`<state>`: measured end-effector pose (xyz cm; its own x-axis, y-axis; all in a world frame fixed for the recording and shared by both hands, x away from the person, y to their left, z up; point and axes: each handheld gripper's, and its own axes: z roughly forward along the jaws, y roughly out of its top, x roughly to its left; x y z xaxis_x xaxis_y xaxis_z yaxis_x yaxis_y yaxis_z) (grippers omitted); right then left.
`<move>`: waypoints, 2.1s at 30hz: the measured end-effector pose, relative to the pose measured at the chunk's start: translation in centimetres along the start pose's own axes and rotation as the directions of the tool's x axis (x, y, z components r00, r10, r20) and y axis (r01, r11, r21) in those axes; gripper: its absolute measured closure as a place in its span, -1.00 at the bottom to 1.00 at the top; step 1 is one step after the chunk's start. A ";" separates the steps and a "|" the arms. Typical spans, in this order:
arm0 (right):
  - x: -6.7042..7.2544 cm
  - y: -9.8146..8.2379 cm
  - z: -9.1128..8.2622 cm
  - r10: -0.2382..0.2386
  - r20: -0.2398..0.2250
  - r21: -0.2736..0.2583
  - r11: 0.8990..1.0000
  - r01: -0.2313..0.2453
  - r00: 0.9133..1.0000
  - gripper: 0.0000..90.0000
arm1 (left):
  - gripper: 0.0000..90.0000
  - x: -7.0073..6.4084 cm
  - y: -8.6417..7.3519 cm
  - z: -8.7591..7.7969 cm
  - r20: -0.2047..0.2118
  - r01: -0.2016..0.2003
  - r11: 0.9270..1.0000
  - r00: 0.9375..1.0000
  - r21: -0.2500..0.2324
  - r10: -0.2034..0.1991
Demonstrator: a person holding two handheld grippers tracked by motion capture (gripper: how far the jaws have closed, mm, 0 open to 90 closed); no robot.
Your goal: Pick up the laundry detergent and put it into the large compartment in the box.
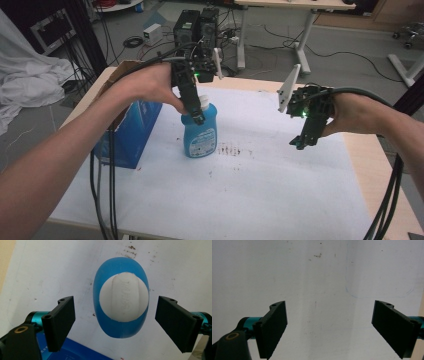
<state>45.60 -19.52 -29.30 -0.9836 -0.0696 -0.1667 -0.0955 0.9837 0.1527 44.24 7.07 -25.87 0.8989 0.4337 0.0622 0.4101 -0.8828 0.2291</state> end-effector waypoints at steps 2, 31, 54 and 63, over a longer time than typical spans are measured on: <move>0.0 0.0 0.0 -0.001 -0.001 -0.002 1.000 0.001 1.000 -0.73 | -0.63 -0.1 0.1 0.1 0.000 0.005 1.000 1.000 0.012 -0.005; 0.1 0.2 0.1 -0.018 0.000 -0.004 1.000 0.018 1.000 -0.73 | -0.63 -0.6 0.9 2.4 -0.012 0.082 0.996 0.997 0.029 -0.082; 0.3 0.3 0.0 -0.016 0.003 0.001 1.000 0.016 1.000 -0.73 | -0.50 -0.8 1.1 2.8 -0.013 0.100 0.994 0.995 0.033 -0.099; 0.2 0.2 0.1 -0.015 0.002 0.005 1.000 0.015 1.000 -0.73 | -0.41 -0.8 1.2 2.7 -0.010 0.101 0.994 0.995 0.029 -0.101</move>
<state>45.36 -19.28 -29.38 -0.9817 -0.0844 -0.1705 -0.1098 0.9833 0.1452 44.37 5.19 -28.27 0.8515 0.5221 0.0488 0.5028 -0.8394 0.2063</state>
